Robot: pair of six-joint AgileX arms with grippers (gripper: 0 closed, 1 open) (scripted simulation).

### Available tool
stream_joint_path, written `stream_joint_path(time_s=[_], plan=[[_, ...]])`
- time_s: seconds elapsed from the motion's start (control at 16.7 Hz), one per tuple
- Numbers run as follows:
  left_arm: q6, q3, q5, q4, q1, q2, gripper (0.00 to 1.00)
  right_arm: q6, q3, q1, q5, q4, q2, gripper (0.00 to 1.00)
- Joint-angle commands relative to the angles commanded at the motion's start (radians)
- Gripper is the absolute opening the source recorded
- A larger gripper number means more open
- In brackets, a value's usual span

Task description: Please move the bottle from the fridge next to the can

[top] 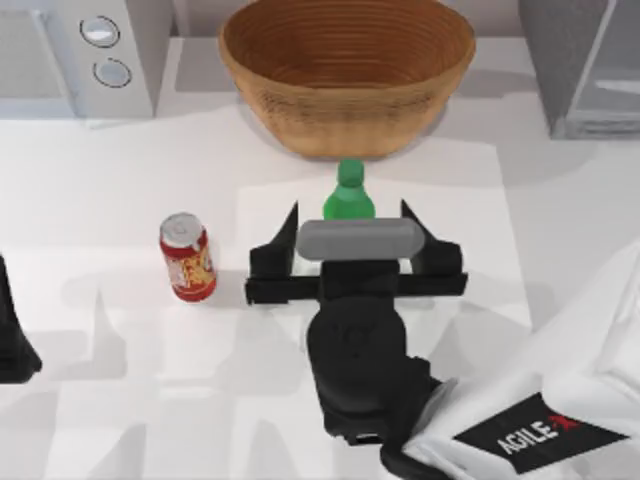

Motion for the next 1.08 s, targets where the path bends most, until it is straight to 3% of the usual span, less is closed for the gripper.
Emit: stream_joint_path(time_s=[0.24, 0.42, 0.72, 1.08], plan=[[0.0, 0.0, 0.0, 0.0, 0.0, 0.0, 1.0, -0.004, 0.003, -0.018, -0.025, -0.002, -0.026, 1.0], [0.0, 0.0, 0.0, 0.0, 0.0, 0.0, 1.0, -0.017, -0.009, -0.073, -0.114, -0.029, -0.151, 1.0], [0.0, 0.0, 0.0, 0.0, 0.0, 0.0, 1.0, -0.048, -0.106, -0.265, -0.349, -0.187, -0.567, 1.0], [0.0, 0.0, 0.0, 0.0, 0.0, 0.0, 1.0, -0.079, -0.36, -0.59, -0.666, -0.535, -1.262, 1.0]])
